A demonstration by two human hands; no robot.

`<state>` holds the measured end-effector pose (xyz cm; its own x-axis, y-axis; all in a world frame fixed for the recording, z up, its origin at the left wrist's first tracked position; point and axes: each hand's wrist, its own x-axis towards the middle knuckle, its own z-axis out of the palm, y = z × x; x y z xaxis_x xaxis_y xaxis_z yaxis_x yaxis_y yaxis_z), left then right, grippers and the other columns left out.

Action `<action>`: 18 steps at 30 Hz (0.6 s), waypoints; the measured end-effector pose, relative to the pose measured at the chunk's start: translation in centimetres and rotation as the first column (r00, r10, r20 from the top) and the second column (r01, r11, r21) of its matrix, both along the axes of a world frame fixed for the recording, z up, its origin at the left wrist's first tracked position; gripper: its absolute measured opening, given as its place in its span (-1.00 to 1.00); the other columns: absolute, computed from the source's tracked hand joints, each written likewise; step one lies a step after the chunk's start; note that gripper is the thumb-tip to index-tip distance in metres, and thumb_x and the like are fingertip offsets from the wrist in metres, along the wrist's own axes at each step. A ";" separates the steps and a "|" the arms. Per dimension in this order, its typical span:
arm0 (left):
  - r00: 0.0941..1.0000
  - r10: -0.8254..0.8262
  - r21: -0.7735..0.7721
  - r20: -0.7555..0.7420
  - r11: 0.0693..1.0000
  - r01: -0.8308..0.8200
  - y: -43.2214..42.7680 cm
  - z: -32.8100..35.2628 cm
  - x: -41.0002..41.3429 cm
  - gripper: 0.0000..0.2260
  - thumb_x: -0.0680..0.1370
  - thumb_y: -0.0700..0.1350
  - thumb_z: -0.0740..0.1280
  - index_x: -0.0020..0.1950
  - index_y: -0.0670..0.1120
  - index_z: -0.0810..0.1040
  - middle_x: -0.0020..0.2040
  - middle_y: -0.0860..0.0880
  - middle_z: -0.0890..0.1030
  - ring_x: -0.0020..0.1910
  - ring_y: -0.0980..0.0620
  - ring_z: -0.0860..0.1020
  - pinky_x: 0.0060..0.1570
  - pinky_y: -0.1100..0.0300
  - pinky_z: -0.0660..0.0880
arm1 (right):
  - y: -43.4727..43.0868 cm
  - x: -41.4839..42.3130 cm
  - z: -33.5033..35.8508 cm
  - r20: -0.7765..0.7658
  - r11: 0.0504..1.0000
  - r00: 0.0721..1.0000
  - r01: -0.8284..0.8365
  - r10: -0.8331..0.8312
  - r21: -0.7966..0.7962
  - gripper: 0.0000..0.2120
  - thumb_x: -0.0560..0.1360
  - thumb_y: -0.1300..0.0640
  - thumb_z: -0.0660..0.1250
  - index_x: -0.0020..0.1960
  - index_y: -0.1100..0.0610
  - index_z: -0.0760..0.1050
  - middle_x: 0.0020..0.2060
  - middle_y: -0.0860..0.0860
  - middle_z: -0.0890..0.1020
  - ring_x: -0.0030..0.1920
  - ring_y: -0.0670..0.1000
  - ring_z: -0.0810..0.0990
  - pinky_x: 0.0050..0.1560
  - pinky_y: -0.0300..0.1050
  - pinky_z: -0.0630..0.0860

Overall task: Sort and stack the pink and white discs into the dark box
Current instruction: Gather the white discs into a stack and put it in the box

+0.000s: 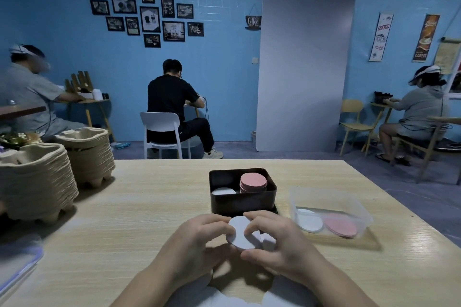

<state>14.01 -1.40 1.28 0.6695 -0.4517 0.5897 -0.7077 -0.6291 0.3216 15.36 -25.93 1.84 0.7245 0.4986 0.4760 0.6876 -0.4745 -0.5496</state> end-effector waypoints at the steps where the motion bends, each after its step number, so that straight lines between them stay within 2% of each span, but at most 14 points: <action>1: 1.000 0.003 0.008 -0.001 1.000 -0.003 0.2 0.3 -0.1 -0.84 0.50 0.02 0.50 -0.03 0.12 0.54 0.08 0.24 0.60 0.05 0.22 0.57 0.00 0.16 0.54 | 0.1 0.2 0.1 0.005 1.000 1.000 -0.005 0.005 -0.026 -0.72 0.39 -0.14 0.56 -0.05 -0.06 0.55 0.23 -0.15 0.57 0.39 -0.26 0.42 0.08 -0.35 0.50; 3: 1.000 0.022 0.021 -0.008 1.000 -0.021 0.7 0.9 -0.2 -0.84 0.49 0.04 0.49 -0.03 0.13 0.54 0.11 0.27 0.59 0.10 0.28 0.56 0.02 0.20 0.54 | 0.6 0.5 0.6 0.026 0.995 1.000 -0.011 0.014 -0.097 -0.70 0.39 -0.18 0.53 -0.05 -0.06 0.52 0.21 -0.17 0.57 0.40 -0.28 0.39 0.14 -0.32 0.44; 5: 0.999 0.042 0.038 -0.007 0.998 -0.041 1.5 1.1 -0.5 -0.83 0.48 0.05 0.49 -0.03 0.15 0.54 0.12 0.31 0.58 0.10 0.32 0.53 0.02 0.19 0.55 | 1.5 0.6 1.2 0.032 0.989 0.999 -0.028 0.033 -0.148 -0.69 0.39 -0.20 0.49 -0.07 -0.04 0.49 0.10 -0.21 0.57 0.37 -0.28 0.42 0.10 -0.28 0.43; 7: 0.999 0.050 0.042 -0.013 0.998 -0.049 2.5 1.2 -0.7 -0.82 0.48 0.03 0.51 -0.01 0.15 0.54 0.12 0.30 0.59 0.12 0.31 0.54 0.03 0.15 0.56 | 2.7 0.3 1.8 0.051 0.984 0.998 -0.018 0.027 -0.178 -0.70 0.39 -0.21 0.47 -0.09 -0.05 0.46 -0.06 -0.27 0.52 0.19 -0.22 0.52 0.00 -0.25 0.45; 9: 0.998 0.061 0.030 -0.027 0.998 -0.060 3.5 1.2 -1.1 -0.82 0.49 0.04 0.49 0.04 0.15 0.55 0.13 0.29 0.60 0.16 0.25 0.57 0.05 0.14 0.57 | 4.0 -0.1 2.2 0.083 0.984 0.997 0.011 0.004 -0.177 -0.69 0.39 -0.24 0.47 -0.11 -0.08 0.44 -0.14 -0.28 0.46 -0.02 -0.18 0.49 -0.10 -0.25 0.41; 10: 0.997 0.073 0.016 -0.036 0.997 -0.073 4.1 1.1 -1.3 -0.80 0.51 0.06 0.47 0.10 0.15 0.56 0.13 0.29 0.60 0.15 0.25 0.58 0.05 0.16 0.56 | 4.6 -0.2 2.1 0.093 0.987 0.996 0.025 -0.010 -0.161 -0.68 0.39 -0.24 0.48 -0.11 -0.08 0.44 -0.15 -0.28 0.45 -0.05 -0.19 0.47 -0.12 -0.27 0.38; 13: 0.985 0.154 -0.031 -0.078 0.987 -0.157 5.9 0.4 -2.0 -0.68 0.53 0.15 0.41 0.26 0.13 0.56 0.13 0.31 0.60 0.13 0.30 0.56 0.07 0.23 0.52 | 5.9 -0.6 1.0 0.063 0.995 0.997 0.049 -0.044 -0.083 -0.68 0.37 -0.19 0.49 -0.12 -0.03 0.45 -0.07 -0.25 0.52 0.01 -0.18 0.50 -0.03 -0.22 0.47; 15: 0.973 0.207 -0.015 -0.105 0.978 -0.210 6.8 -0.3 -2.3 -0.67 0.54 0.18 0.36 0.28 0.14 0.55 0.14 0.33 0.58 0.15 0.34 0.52 0.12 0.24 0.51 | 6.1 -0.9 0.1 0.056 0.994 0.997 0.062 -0.057 -0.091 -0.68 0.36 -0.19 0.46 -0.10 -0.02 0.45 0.04 -0.20 0.57 0.13 -0.16 0.52 0.09 -0.16 0.50; 18: 0.954 0.231 0.047 -0.192 0.973 -0.226 7.5 -0.9 -2.3 -0.70 0.51 0.15 0.33 0.22 0.16 0.51 0.07 0.27 0.57 0.08 0.29 0.51 0.11 0.16 0.50 | 5.7 -1.0 -0.6 0.038 0.991 0.998 0.057 -0.053 -0.121 -0.65 0.36 -0.23 0.44 -0.04 -0.02 0.48 0.11 -0.18 0.58 0.23 -0.20 0.50 0.15 -0.23 0.46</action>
